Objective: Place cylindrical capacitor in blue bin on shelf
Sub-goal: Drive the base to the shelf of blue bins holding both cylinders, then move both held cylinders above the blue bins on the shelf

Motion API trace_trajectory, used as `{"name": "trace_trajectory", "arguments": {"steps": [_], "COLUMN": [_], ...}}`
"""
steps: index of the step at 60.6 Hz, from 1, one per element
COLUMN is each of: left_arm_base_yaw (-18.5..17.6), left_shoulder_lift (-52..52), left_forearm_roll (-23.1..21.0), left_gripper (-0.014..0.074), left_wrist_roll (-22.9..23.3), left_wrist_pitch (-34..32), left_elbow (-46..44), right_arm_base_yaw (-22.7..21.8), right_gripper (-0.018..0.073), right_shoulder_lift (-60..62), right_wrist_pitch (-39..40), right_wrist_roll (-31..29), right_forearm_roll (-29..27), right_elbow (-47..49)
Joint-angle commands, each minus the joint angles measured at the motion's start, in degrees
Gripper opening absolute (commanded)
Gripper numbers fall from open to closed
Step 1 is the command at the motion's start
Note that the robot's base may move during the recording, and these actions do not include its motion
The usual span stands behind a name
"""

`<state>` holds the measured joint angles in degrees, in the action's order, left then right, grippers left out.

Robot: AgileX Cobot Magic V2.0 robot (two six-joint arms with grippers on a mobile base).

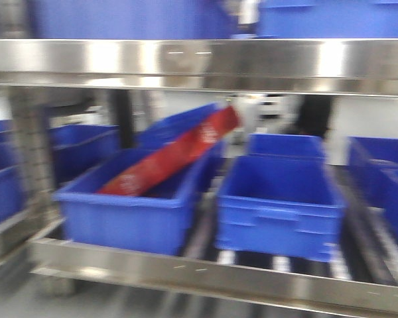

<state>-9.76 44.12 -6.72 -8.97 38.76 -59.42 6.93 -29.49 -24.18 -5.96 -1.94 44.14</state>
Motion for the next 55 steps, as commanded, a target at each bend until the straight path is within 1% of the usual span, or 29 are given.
{"name": "trace_trajectory", "arguments": {"steps": [1,55], "left_arm_base_yaw": [-0.36,-0.36], "left_shoulder_lift": [-0.30,-0.30], "left_forearm_roll": [-0.49,-0.49], "left_gripper": [-0.0111,-0.0111], "left_wrist_roll": [-0.04,-0.04], "left_wrist_pitch": [-0.74,-0.74], "left_elbow": [-0.27,-0.27], "right_arm_base_yaw": [0.00,0.00], "right_gripper": [-0.0162,-0.0162], "right_shoulder_lift": [0.01,0.01], "right_wrist_pitch": [1.52,1.52], "right_wrist_roll": [-0.02,-0.02], "right_forearm_roll": [0.33,0.33], "right_elbow": [0.43,0.43]}}
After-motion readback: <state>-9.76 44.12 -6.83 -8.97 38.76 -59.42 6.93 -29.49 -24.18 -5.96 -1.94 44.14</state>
